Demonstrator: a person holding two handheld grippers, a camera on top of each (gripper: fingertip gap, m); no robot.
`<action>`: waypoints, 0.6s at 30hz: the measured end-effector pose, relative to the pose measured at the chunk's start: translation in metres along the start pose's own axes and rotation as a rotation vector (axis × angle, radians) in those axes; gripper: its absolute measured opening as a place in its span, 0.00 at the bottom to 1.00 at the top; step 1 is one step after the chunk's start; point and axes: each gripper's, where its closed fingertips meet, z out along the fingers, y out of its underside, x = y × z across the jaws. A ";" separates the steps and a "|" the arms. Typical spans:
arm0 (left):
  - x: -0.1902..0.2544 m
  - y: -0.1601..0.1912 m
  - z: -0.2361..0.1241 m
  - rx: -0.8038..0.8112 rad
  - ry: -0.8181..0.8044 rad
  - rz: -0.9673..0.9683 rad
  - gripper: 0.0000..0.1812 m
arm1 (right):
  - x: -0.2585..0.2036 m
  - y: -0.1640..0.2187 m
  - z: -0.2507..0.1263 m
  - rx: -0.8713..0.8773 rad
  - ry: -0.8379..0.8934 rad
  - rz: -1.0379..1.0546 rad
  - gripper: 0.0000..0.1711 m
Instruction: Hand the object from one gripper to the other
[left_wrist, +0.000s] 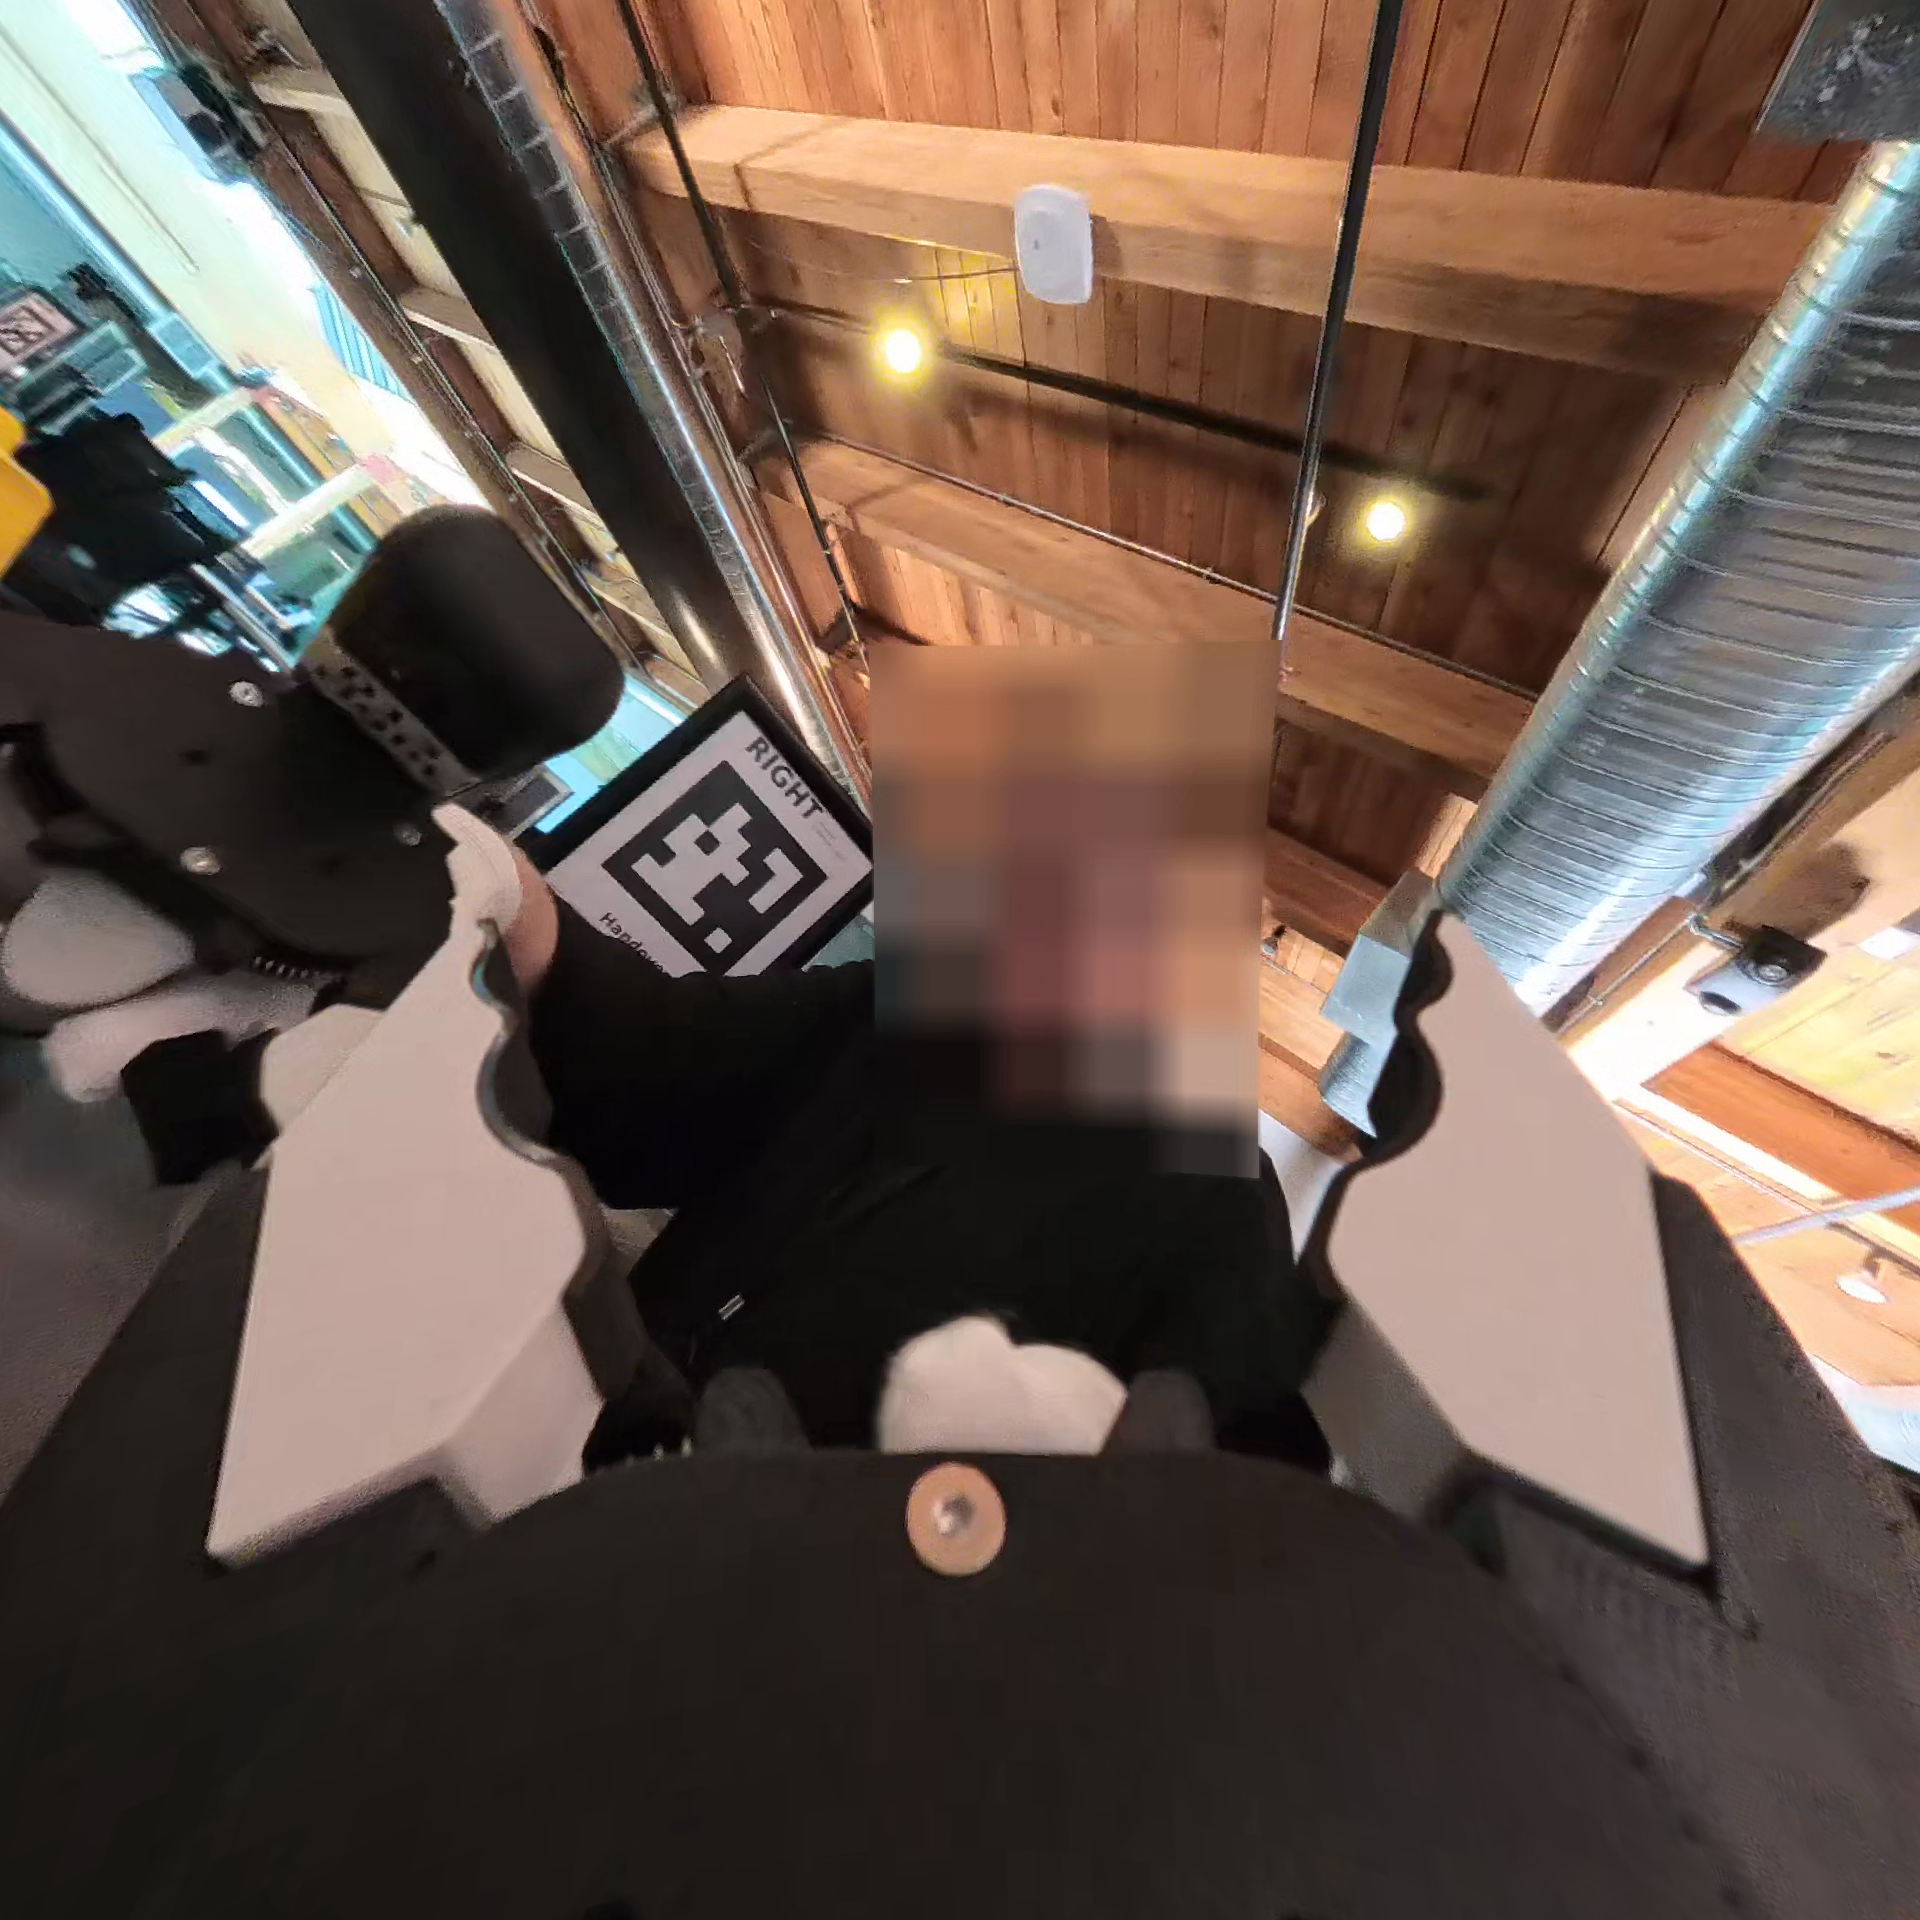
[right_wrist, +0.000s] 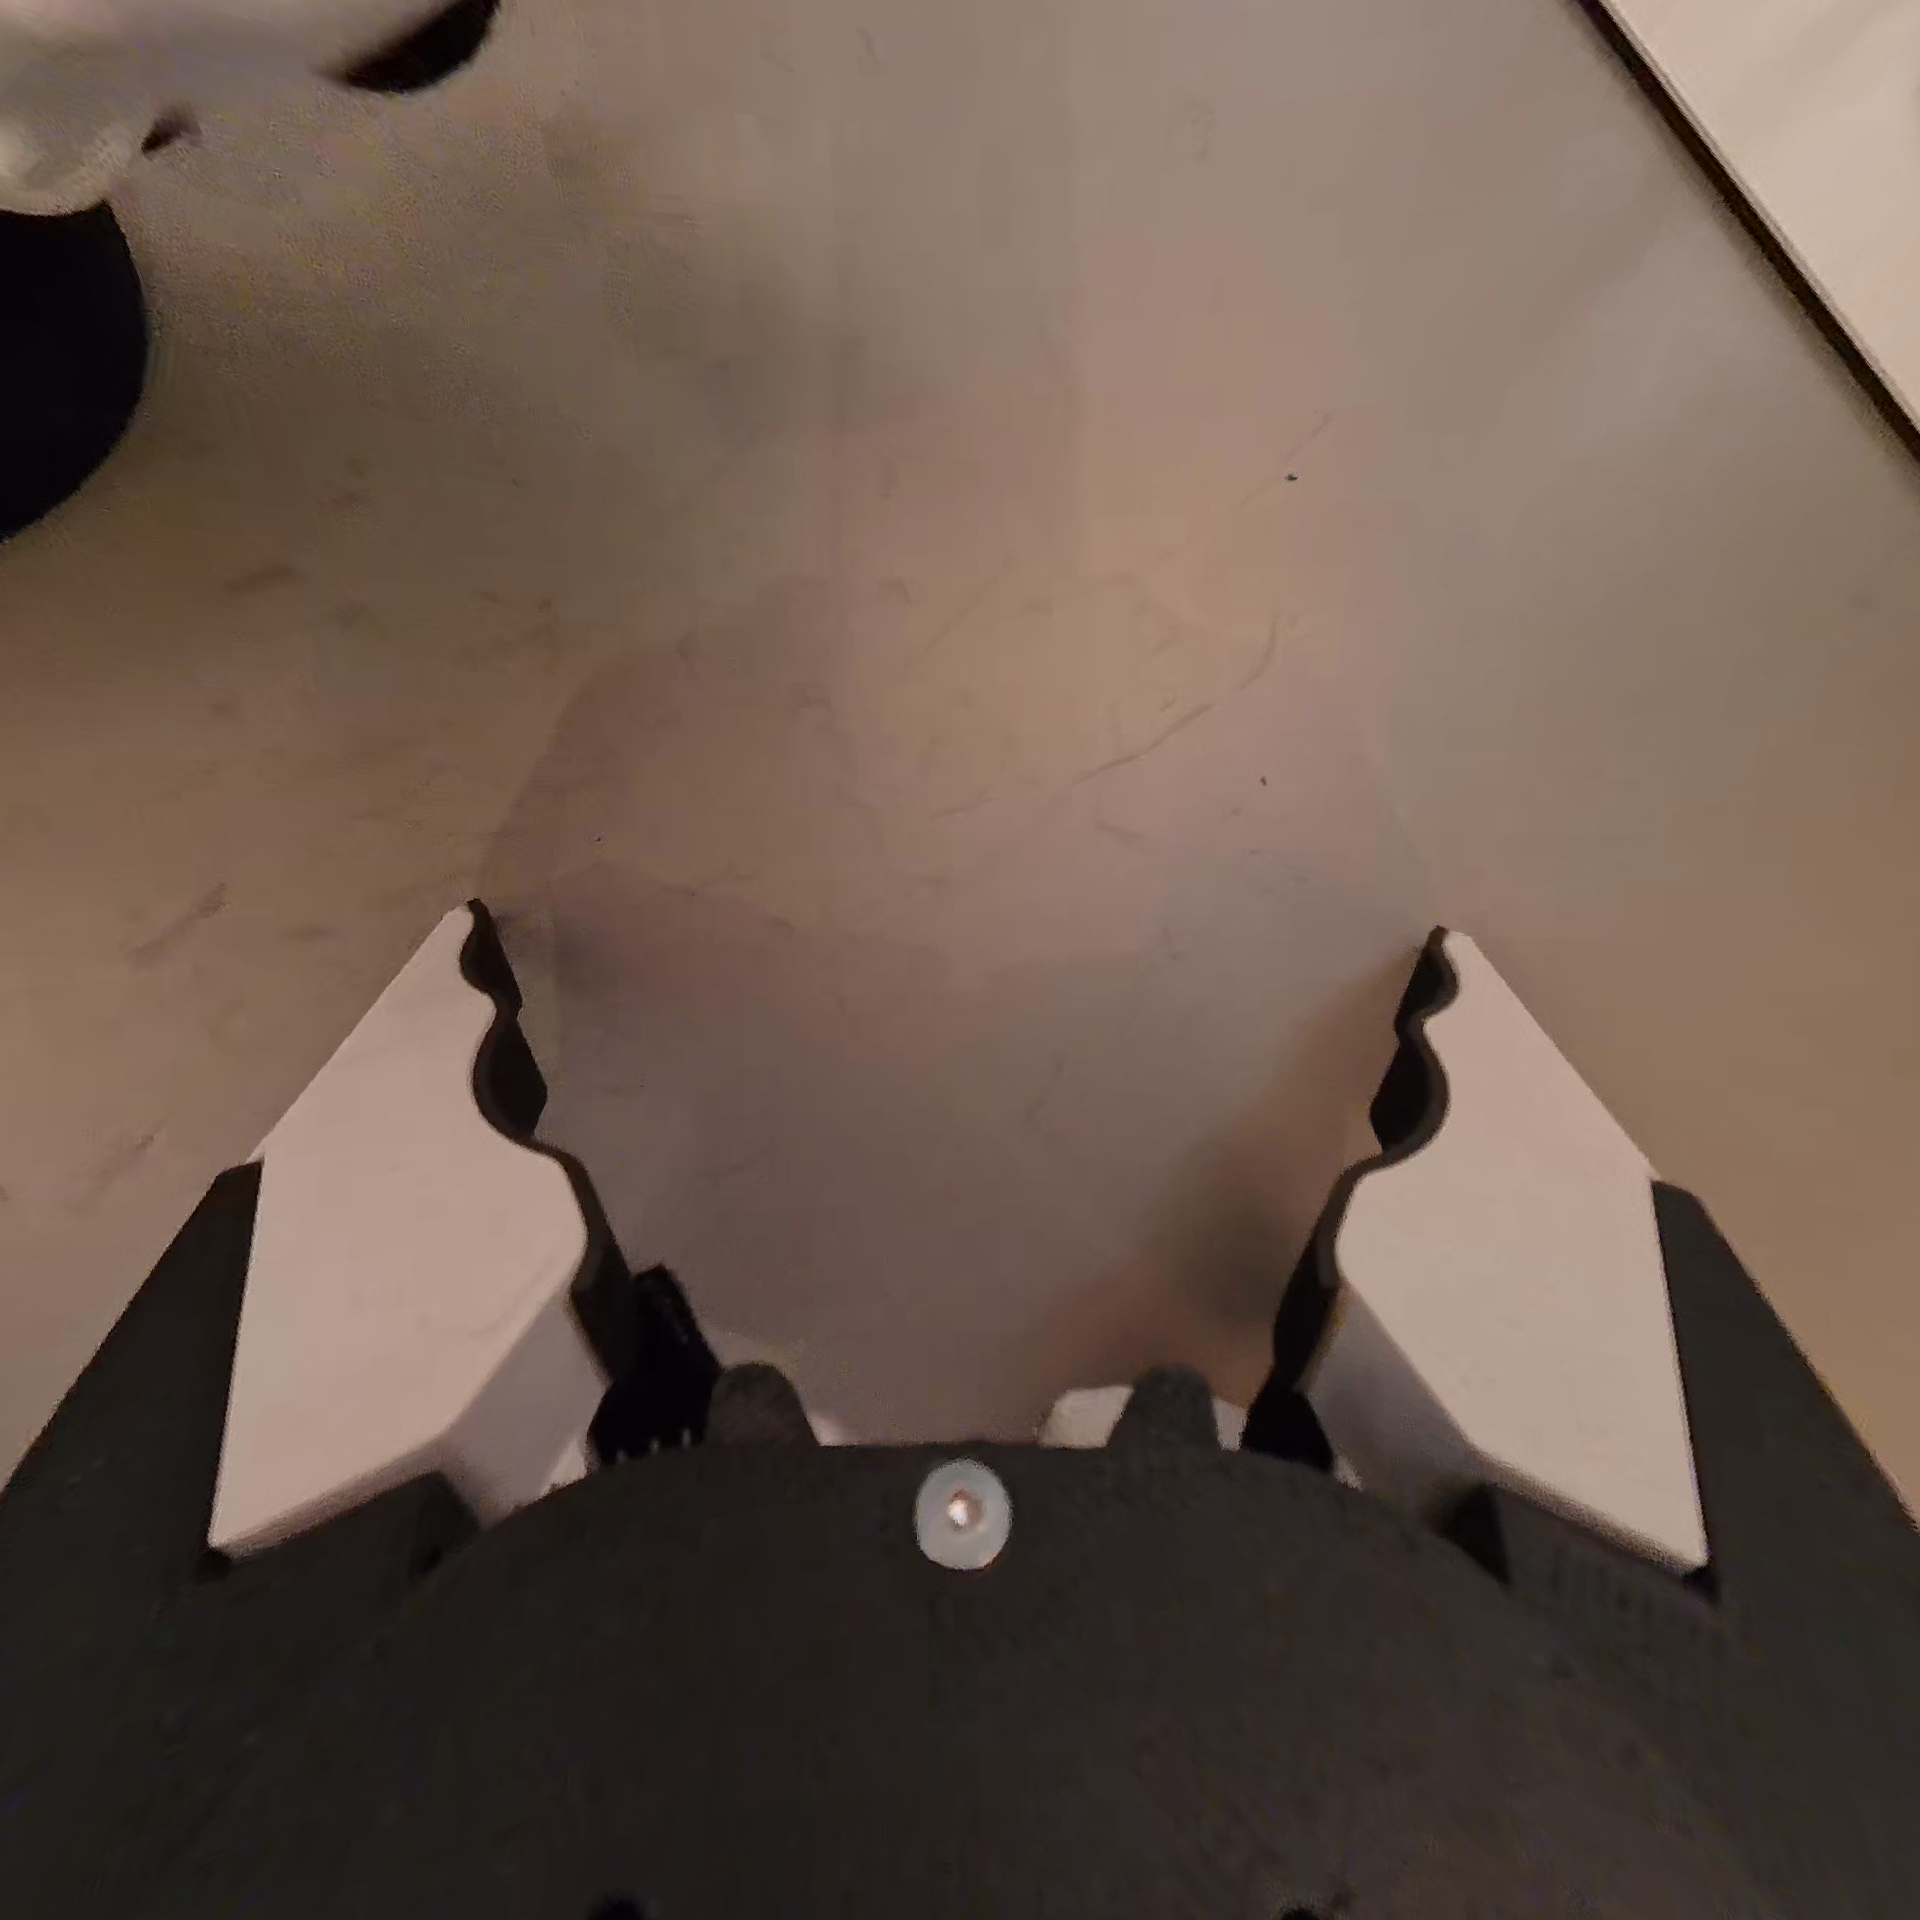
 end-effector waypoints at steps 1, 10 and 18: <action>0.005 -0.001 0.003 -0.003 0.024 0.008 0.87 | 0.000 0.000 0.000 0.002 0.000 -0.001 0.93; -0.065 -0.024 -0.016 0.001 -0.874 0.406 0.87 | -0.002 0.000 -0.002 0.017 -0.013 -0.031 0.93; -0.100 -0.036 -0.124 -0.079 -1.768 0.485 0.61 | 0.016 -0.005 0.001 0.026 0.050 0.008 0.93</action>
